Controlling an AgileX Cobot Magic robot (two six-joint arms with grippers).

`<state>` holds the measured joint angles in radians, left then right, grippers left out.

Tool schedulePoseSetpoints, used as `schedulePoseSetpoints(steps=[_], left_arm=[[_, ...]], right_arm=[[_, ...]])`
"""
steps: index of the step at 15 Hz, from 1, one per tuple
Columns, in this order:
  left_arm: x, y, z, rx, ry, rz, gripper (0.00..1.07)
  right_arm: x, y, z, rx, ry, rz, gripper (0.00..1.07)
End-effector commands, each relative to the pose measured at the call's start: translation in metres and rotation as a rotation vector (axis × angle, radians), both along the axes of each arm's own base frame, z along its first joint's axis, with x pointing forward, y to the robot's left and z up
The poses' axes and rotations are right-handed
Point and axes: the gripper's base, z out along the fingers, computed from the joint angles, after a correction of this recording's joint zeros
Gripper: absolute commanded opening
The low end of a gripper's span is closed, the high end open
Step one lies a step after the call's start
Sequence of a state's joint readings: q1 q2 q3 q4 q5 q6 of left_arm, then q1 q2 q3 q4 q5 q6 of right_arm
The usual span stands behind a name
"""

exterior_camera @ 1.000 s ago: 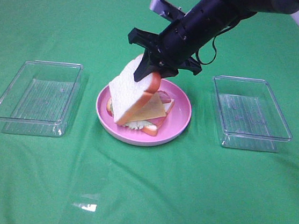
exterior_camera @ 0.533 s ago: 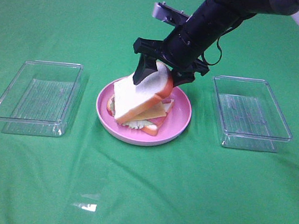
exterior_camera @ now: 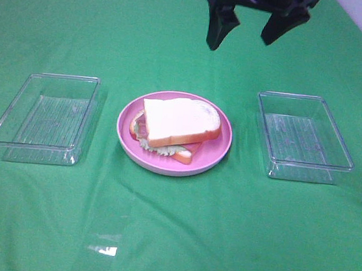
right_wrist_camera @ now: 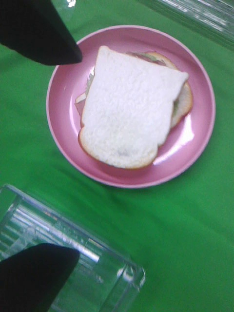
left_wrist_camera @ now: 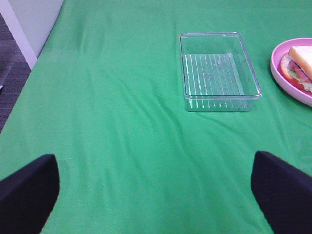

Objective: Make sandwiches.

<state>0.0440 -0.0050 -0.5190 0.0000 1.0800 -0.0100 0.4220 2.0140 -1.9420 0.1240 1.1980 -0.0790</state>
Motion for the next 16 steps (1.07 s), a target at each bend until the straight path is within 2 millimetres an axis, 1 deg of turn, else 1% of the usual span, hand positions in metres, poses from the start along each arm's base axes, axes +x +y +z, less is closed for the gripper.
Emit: schedulePoseSetpoints(steps=[1, 3, 4, 6, 9, 10, 11, 13, 15, 16], left_arm=[[-0.002, 0.000, 0.000, 0.002, -0.021, 0.001, 1.01], [-0.002, 0.000, 0.000, 0.002, -0.021, 0.001, 1.01], [-0.002, 0.000, 0.000, 0.002, -0.021, 0.001, 1.01], [-0.002, 0.000, 0.000, 0.002, -0.021, 0.001, 1.01], [-0.002, 0.000, 0.000, 0.002, -0.021, 0.001, 1.01], [-0.002, 0.000, 0.000, 0.002, -0.021, 0.001, 1.01], [-0.002, 0.000, 0.000, 0.002, -0.021, 0.001, 1.01], [-0.002, 0.000, 0.000, 0.002, -0.021, 0.001, 1.01], [-0.002, 0.000, 0.000, 0.002, -0.021, 0.001, 1.01], [-0.002, 0.000, 0.000, 0.002, -0.021, 0.001, 1.01]], right_arm=[[-0.028, -0.020, 0.036, -0.076, 0.021, -0.031, 0.97], [-0.049, -0.030, 0.052, -0.072, 0.001, -0.038, 0.97], [-0.078, -0.043, 0.057, -0.078, 0.020, -0.044, 0.97], [-0.111, -0.058, 0.054, -0.088, 0.061, -0.078, 0.97], [-0.167, -0.083, 0.047, -0.107, 0.089, -0.069, 0.97], [-0.176, -0.087, 0.045, -0.108, 0.091, -0.069, 0.97], [-0.192, -0.095, 0.042, -0.110, 0.092, -0.069, 0.97], [-0.227, -0.111, 0.035, -0.103, 0.063, -0.072, 0.97], [-0.257, -0.128, 0.031, -0.104, -0.017, -0.081, 0.97], [-0.275, -0.142, 0.023, -0.119, -0.044, -0.113, 0.97]])
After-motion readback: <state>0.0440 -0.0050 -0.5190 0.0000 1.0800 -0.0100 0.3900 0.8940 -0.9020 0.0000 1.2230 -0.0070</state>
